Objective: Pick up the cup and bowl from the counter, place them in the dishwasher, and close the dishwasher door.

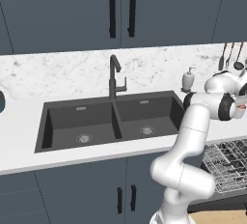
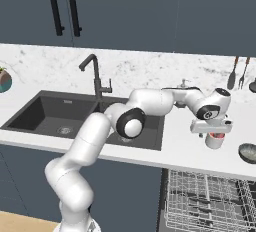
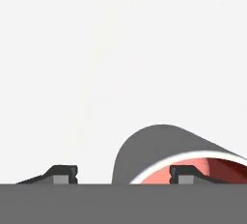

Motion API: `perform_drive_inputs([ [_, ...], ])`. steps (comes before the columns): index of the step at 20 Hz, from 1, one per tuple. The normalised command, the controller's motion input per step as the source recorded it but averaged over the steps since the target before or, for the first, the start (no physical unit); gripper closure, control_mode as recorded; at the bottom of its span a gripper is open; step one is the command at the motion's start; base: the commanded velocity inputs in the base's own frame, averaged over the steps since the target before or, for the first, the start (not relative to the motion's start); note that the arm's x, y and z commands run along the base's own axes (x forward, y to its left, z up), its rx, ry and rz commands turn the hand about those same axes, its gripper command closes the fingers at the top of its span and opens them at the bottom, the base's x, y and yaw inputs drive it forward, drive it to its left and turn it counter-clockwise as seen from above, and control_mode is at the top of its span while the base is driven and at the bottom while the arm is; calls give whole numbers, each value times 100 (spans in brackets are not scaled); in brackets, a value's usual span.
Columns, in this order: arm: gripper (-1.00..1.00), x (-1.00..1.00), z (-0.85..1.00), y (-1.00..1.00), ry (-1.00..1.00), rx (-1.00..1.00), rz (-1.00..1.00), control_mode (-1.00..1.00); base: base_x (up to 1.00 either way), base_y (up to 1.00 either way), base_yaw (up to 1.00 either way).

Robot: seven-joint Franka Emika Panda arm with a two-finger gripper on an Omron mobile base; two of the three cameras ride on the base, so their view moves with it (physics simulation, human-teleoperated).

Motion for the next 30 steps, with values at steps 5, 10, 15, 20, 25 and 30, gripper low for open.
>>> perform_drive_inputs([
  [5, 100, -36, 0, 0, -3, 0, 1, -100, 0, 0, 0],
  [10, 100, -99, 0, 8, -18, 0, 14, -100, 0, 0, 0],
  [15, 100, -100, 0, 17, -19, 1, 19, -100, 0, 0, 0],
  [20, 100, -100, 0, 9, -15, 1, 19, -100, 0, 0, 0],
  [25, 100, -97, 0, 2, -5, 0, 15, -100, 0, 0, 0],
  [30, 100, -52, 0, 20, 3, -3, 1, -100, 0, 0, 0],
])
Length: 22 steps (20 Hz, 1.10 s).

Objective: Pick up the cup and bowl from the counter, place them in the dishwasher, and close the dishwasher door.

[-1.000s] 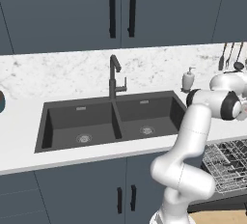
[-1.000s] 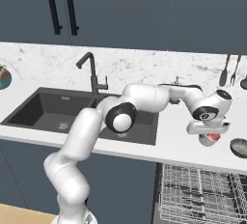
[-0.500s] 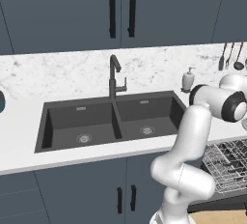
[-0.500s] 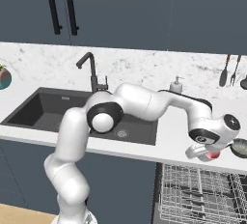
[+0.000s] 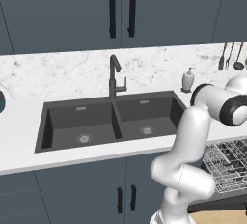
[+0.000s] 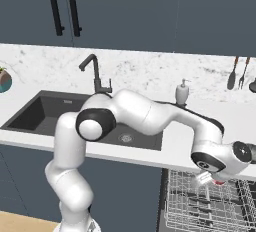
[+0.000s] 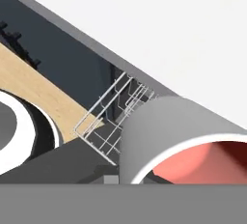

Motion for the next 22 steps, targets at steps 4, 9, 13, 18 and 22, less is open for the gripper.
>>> perform_drive_inputs([
  [4, 100, -32, -1, 20, 7, -4, -5, -100, 0, 0, 0],
  [9, 100, -25, -11, 4, 4, 0, -16, -100, 0, 0, 0],
  [13, 100, -24, -7, 0, 0, 0, -19, -100, 0, 0, 0],
  [18, 100, -16, 0, 0, 5, 0, -8, -100, 0, 0, 0],
  [22, 100, 0, 0, 2, 11, 0, 0, -100, 0, 0, 0],
])
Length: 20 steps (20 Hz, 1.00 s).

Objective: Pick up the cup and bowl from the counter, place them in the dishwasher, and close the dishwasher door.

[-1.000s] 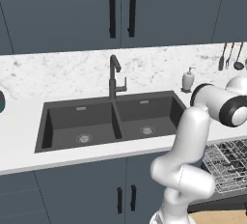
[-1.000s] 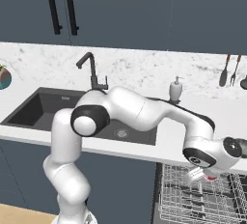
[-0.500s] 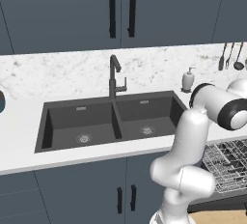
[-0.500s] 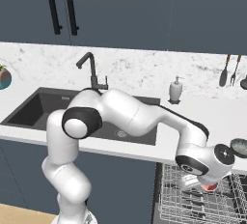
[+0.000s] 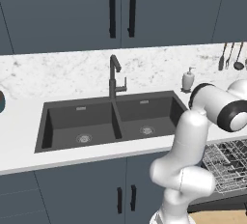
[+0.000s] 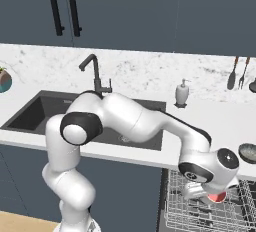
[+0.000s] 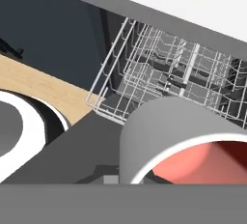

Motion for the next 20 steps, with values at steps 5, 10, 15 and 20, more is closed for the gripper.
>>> perform_drive_inputs([
  [5, 100, 13, 0, 12, 4, 0, -1, -100, 0, 0, 0],
  [10, 100, -3, -8, 0, 0, 0, 0, -100, 0, 0, 0],
  [15, 100, -10, -60, 0, -1, 1, 0, -100, 0, 0, 0],
  [20, 100, -14, -80, 0, -9, 7, 0, -100, 0, 0, 0],
])
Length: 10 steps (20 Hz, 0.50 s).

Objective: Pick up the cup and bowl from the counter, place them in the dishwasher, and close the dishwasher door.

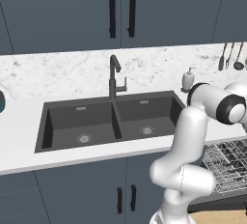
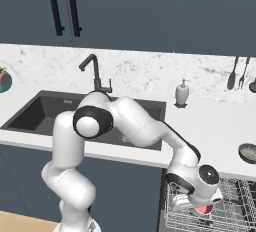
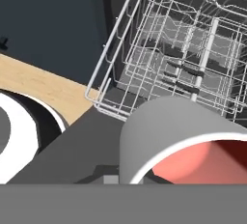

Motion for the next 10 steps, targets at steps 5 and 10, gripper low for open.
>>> perform_drive_inputs([
  [5, 100, -7, -32, 0, -17, 13, 0, -100, 0, 0, 0],
  [10, 100, 9, 46, -21, -11, 23, 0, -100, 0, 0, 0],
])
